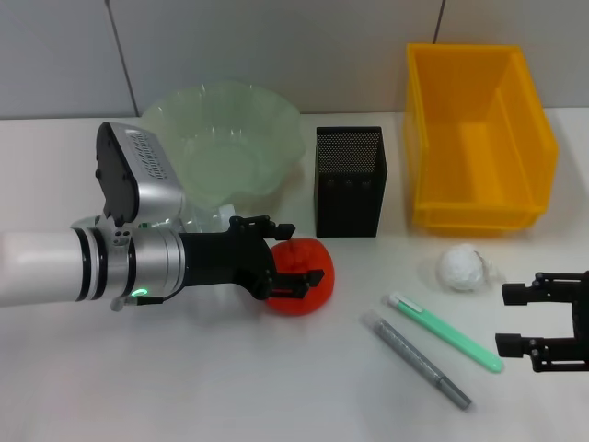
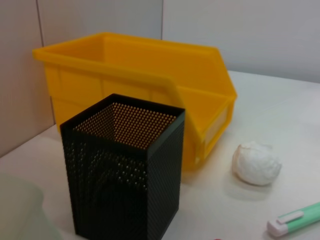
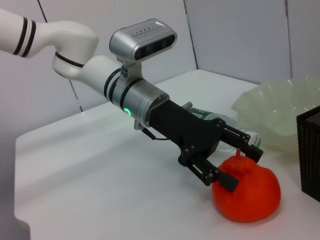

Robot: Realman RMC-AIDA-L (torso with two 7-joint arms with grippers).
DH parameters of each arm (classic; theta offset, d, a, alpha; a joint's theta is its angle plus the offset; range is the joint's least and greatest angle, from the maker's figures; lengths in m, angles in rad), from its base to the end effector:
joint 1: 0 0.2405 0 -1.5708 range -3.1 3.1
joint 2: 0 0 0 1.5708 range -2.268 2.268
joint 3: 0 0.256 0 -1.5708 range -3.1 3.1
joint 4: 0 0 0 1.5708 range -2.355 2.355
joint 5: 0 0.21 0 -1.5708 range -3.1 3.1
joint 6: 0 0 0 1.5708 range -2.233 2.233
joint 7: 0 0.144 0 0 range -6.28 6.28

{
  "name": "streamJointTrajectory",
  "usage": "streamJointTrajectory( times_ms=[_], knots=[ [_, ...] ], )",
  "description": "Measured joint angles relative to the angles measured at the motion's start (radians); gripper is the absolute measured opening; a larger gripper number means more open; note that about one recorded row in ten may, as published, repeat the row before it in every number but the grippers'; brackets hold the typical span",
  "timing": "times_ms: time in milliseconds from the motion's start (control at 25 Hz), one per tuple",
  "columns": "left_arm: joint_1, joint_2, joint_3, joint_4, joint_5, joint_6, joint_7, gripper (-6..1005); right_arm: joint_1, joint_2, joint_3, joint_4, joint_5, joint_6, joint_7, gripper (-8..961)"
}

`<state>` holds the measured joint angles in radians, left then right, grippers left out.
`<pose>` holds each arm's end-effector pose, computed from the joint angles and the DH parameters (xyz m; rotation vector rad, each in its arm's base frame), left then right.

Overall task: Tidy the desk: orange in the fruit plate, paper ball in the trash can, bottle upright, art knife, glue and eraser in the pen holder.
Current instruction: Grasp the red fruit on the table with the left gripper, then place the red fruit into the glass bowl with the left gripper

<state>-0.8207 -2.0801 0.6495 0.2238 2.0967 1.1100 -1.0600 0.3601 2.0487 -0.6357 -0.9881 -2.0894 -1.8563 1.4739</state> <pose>-0.2329 0.3783 -0.0821 -2.7542 -0.3798 -0.4026 0.2873 0.2772 0.0645 -2.8108 0.5884 0.5535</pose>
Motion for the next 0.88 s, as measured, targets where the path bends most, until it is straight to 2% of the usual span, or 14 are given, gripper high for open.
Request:
streamJointTrajectory(
  times_ms=[200, 400, 640, 840, 880],
  knots=[
    [-0.002, 0.000, 0.000, -0.011, 0.000, -0.001, 0.004, 828, -0.001, 0.002, -0.002, 0.003, 0.000, 0.015, -0.002, 720],
    [0.008, 0.000, -0.002, -0.011, -0.024, 0.039, 0.033, 708, -0.003, 0.004, -0.002, 0.007, 0.000, 0.023, -0.003, 724],
    [0.014, 0.000, 0.001, -0.011, -0.039, 0.043, 0.036, 507, -0.002, 0.004, 0.001, 0.017, 0.000, 0.025, -0.003, 728],
    [0.019, 0.000, 0.000, -0.012, -0.040, 0.034, 0.037, 256, -0.001, 0.007, 0.005, 0.017, 0.002, 0.025, -0.004, 731],
    [0.021, 0.000, -0.004, -0.012, -0.041, 0.035, 0.035, 250, 0.000, 0.010, 0.006, 0.017, 0.002, 0.026, -0.005, 732]
  ],
)
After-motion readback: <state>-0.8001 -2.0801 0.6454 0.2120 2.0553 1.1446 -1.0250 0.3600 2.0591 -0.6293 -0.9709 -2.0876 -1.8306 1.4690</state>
